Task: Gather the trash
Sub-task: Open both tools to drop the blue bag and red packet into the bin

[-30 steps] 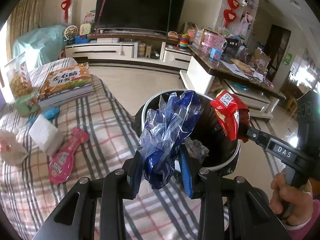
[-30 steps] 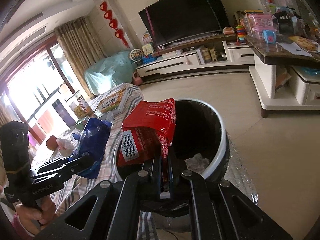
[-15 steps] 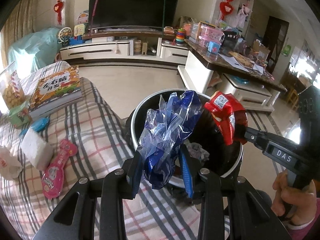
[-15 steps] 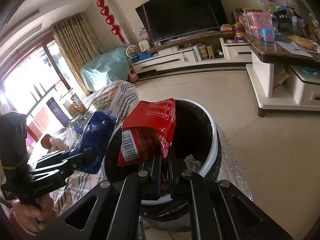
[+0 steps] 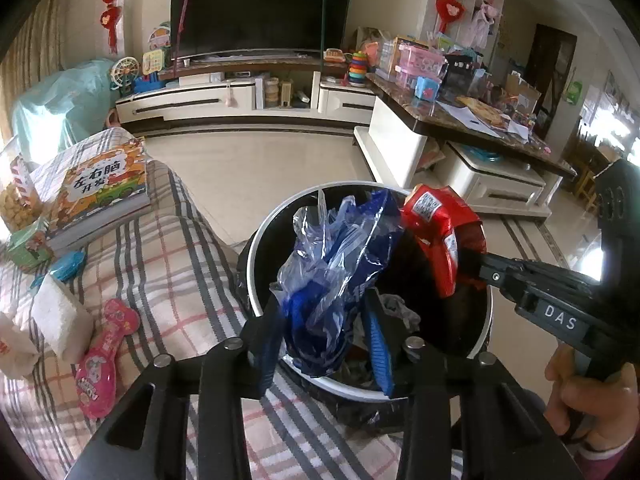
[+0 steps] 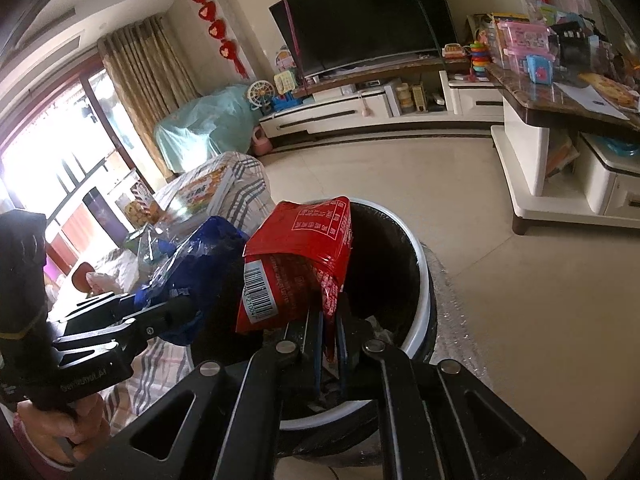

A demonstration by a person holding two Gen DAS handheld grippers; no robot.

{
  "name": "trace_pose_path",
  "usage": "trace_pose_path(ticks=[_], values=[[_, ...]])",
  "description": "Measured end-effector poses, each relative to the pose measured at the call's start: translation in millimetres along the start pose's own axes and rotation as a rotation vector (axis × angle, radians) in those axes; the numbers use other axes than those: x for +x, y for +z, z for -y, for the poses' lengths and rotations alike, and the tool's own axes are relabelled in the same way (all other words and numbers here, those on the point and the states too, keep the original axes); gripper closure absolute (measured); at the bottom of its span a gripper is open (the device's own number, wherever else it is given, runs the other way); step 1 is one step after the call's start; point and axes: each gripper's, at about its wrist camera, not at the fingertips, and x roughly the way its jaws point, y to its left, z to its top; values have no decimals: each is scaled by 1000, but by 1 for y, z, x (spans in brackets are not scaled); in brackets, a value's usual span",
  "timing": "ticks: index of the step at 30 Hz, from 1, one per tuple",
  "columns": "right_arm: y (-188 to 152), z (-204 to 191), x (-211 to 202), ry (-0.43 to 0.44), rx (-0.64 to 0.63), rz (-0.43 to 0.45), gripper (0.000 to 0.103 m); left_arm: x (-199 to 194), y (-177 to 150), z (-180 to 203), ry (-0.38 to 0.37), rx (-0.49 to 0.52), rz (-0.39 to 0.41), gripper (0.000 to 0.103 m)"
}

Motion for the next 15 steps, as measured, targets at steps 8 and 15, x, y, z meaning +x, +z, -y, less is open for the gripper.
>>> trace_pose_path(ticks=[8,15], values=[[1,3,-2,-12,8,0,55,-3,-4,-9,-7,-59,-2,45],[-2,-3,-7,-17,18,22,39,-19,-22,-28,-12,-143,15,41]])
